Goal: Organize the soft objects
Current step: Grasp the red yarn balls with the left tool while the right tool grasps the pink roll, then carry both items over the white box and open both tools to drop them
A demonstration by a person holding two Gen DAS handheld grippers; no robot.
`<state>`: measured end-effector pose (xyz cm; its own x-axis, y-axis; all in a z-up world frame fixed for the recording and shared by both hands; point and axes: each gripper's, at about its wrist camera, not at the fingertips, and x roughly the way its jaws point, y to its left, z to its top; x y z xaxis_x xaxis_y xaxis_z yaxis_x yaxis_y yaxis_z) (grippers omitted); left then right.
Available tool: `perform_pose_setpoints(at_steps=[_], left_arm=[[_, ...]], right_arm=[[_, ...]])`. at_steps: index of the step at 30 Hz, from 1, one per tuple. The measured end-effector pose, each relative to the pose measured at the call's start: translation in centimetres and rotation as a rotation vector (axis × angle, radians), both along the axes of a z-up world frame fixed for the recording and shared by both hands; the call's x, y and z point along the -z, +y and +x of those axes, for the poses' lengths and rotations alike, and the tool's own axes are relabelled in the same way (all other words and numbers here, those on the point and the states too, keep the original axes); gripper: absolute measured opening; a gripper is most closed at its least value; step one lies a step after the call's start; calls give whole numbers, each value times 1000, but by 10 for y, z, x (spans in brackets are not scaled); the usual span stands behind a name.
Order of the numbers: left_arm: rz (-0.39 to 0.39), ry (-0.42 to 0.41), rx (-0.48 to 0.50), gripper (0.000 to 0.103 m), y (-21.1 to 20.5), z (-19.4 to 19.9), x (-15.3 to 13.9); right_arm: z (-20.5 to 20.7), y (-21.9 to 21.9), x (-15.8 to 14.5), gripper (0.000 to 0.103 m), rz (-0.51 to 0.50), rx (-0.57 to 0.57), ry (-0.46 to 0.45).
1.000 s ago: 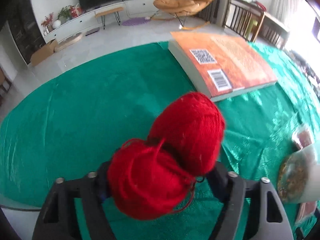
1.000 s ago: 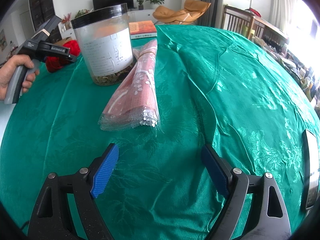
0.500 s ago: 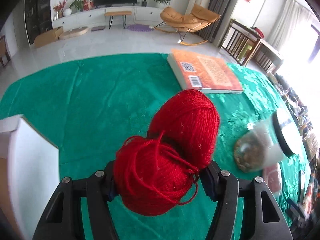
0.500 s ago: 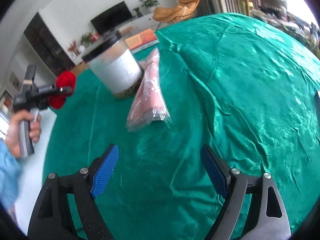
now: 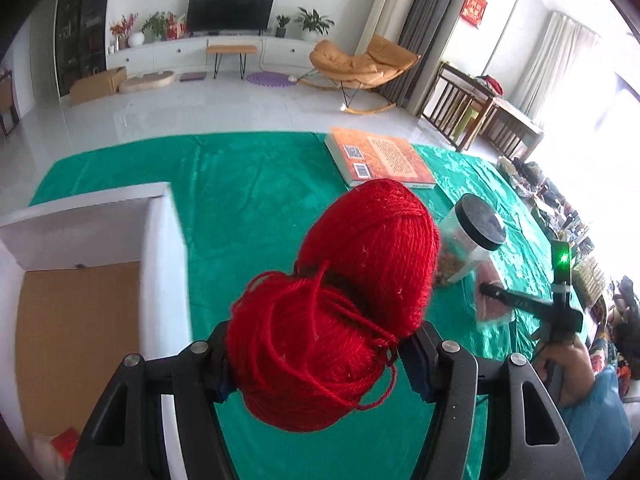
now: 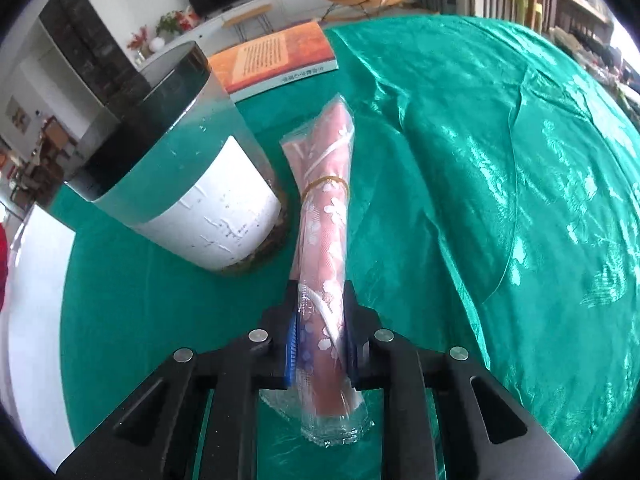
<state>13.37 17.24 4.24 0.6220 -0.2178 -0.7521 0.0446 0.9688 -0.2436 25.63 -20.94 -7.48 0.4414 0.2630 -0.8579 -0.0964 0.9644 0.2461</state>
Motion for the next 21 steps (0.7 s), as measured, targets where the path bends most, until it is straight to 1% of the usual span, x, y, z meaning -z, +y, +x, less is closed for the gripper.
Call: perform_pose_setpoints(at_steps=[2,5,7,9,12,15,17,18,19,20,21], left_arm=[[14,-26,-14,64,10,-25,-10],[21,-38,-57,65,33,-68,-19],[34,-36,-99,65,51,-96,-21],[42,-35,-142,65,68,-121,-23],[45,-32,-216,65,94,-152,-19],[62,-17,-295,66,118,-176,-9],[126,-4,-353,72,126,-190,-4],[178,3,-397,75,129,-196,-2],[217,11,-431,81,131,-202,1],[238,17,-455,84,132,-205,3],[248,22,-481,84,136,-211,4]], right_arm=[[-10,-9,-17,19,-8,31,-40],[-33,-21,-50,19,-8,68,-113],[-51,-21,-77,19,-26,59,-164],[-70,-9,-105,19,-28,10,-208],[-97,29,-143,19,-32,-96,-271],[-134,87,-177,19,31,-228,-315],[-157,128,-196,20,98,-320,-328],[-169,147,-202,20,129,-365,-330],[-180,170,-208,20,164,-414,-327],[-191,190,-212,20,197,-459,-318],[-200,210,-214,21,233,-499,-304]])
